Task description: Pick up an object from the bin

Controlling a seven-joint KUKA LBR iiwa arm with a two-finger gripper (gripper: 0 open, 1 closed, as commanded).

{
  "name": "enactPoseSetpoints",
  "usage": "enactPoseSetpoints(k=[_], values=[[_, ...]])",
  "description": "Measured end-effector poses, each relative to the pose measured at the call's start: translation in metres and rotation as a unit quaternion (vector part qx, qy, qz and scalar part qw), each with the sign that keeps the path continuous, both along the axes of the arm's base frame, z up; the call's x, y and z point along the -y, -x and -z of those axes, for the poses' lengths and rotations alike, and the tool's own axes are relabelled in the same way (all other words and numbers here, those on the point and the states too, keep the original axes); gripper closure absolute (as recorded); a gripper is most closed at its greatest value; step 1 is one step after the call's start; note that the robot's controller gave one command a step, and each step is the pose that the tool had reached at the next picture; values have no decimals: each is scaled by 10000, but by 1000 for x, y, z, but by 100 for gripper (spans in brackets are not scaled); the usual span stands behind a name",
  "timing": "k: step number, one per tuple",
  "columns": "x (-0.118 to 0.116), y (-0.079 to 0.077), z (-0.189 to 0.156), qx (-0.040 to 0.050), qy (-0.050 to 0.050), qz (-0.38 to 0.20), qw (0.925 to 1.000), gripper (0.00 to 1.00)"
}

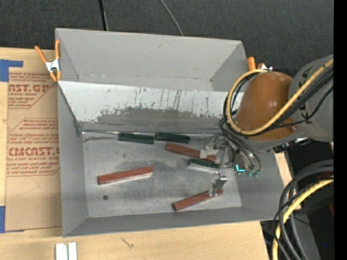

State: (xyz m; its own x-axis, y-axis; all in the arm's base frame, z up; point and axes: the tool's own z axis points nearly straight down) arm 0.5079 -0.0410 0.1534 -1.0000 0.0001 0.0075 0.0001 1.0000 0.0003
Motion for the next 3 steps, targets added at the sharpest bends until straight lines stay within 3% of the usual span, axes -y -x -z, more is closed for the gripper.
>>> enactPoseSetpoints(k=[1, 2, 3], values=[[0, -2, -4, 38, 3, -3, 10000, 0], [13, 15, 52, 54, 1, -529, 9986, 0], [14, 21, 72, 58, -5, -540, 9985, 0]])
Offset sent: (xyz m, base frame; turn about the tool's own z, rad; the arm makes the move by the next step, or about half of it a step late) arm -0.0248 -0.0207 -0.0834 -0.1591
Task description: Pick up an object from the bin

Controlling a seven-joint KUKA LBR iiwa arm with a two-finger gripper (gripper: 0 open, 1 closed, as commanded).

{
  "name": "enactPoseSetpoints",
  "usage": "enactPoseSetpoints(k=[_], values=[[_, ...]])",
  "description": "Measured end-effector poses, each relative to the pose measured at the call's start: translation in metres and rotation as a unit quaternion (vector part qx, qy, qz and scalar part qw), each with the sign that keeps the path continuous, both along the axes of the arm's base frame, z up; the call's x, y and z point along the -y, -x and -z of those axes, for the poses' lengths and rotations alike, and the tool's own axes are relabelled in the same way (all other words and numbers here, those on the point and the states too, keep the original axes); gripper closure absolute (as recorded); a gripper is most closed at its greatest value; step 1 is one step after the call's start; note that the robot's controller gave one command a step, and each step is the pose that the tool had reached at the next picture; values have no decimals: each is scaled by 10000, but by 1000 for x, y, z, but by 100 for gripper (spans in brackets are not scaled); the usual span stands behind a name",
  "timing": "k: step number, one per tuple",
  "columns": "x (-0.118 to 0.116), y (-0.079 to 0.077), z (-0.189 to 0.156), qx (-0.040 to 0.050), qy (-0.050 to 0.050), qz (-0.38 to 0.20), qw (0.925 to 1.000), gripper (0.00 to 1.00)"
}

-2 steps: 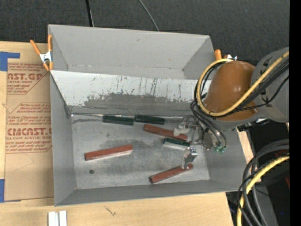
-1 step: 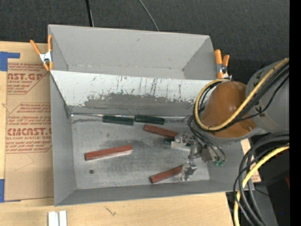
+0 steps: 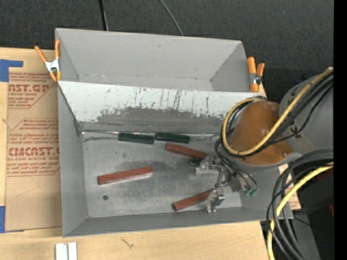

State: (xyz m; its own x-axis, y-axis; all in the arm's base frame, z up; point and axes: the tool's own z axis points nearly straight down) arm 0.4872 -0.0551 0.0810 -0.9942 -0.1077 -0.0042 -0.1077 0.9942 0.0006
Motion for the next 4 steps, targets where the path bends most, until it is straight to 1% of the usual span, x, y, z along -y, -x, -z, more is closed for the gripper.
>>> enactPoseSetpoints(k=[1, 2, 3, 4], values=[[-13, 8, -20, -18, 2, -181, 9998, 0], [-10, 0, 8, 107, 10, -275, 9996, 0], [2, -1, 6, 75, -7, 205, 9998, 100], [2, -1, 6, 75, -7, 206, 9998, 100]])
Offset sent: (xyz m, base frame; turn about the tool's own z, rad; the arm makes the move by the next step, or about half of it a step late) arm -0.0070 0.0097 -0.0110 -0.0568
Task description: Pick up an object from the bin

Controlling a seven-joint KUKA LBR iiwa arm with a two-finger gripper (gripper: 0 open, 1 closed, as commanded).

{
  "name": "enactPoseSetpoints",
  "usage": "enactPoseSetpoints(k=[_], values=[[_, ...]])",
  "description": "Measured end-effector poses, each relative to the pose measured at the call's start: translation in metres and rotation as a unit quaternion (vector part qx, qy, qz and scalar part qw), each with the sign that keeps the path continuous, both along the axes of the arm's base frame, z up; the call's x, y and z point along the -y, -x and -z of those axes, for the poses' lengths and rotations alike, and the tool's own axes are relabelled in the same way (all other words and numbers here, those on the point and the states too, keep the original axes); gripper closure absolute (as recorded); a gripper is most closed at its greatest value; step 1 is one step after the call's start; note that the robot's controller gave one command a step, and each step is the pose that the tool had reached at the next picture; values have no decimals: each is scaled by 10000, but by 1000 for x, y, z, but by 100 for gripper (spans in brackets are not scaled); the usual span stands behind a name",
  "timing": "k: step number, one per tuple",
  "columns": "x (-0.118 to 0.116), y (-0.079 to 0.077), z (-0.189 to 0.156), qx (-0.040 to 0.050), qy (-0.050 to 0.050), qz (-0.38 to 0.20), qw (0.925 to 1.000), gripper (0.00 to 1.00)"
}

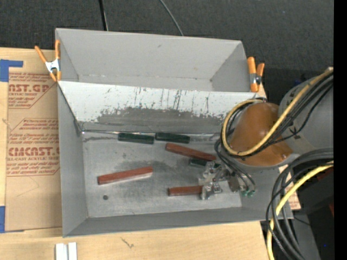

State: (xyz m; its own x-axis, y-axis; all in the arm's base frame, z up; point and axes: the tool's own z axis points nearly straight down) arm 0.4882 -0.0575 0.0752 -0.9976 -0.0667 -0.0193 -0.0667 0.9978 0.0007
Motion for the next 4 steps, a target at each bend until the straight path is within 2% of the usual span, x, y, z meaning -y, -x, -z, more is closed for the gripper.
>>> enactPoseSetpoints(k=[3, 4], values=[[0, 5, -29, -134, -1, -4, 9999, 100], [0, 5, -52, -127, 3, -3, 9999, 100]])
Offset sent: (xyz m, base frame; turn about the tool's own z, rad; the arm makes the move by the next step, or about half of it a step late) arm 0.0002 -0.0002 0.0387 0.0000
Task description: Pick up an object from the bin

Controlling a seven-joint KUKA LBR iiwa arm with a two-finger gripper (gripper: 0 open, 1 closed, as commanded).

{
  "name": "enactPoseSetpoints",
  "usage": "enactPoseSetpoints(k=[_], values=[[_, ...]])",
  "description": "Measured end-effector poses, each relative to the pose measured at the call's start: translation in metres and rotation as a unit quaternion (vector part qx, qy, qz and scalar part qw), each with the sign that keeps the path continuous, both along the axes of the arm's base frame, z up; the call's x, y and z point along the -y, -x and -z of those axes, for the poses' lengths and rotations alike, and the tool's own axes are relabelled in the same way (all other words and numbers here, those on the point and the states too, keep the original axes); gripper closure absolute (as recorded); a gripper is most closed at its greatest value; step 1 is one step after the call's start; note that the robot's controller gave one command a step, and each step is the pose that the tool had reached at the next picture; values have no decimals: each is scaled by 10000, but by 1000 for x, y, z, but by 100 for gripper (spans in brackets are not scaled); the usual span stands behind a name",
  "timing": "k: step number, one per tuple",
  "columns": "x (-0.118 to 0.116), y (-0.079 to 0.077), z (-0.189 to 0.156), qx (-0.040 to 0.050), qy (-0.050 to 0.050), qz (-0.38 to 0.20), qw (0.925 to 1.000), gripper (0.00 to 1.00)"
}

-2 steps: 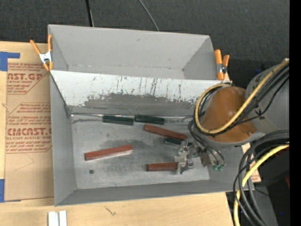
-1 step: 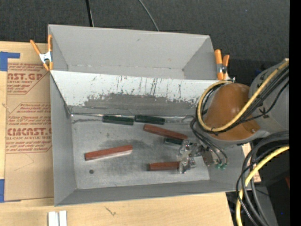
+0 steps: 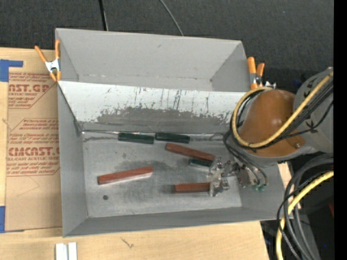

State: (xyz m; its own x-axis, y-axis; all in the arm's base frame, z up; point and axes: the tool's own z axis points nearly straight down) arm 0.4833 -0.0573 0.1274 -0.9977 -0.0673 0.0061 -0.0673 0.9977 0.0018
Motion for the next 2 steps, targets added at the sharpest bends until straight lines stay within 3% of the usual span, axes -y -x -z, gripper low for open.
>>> enactPoseSetpoints(k=[2], values=[[0, -2, -31, 42, 8, 0, 10000, 100]])
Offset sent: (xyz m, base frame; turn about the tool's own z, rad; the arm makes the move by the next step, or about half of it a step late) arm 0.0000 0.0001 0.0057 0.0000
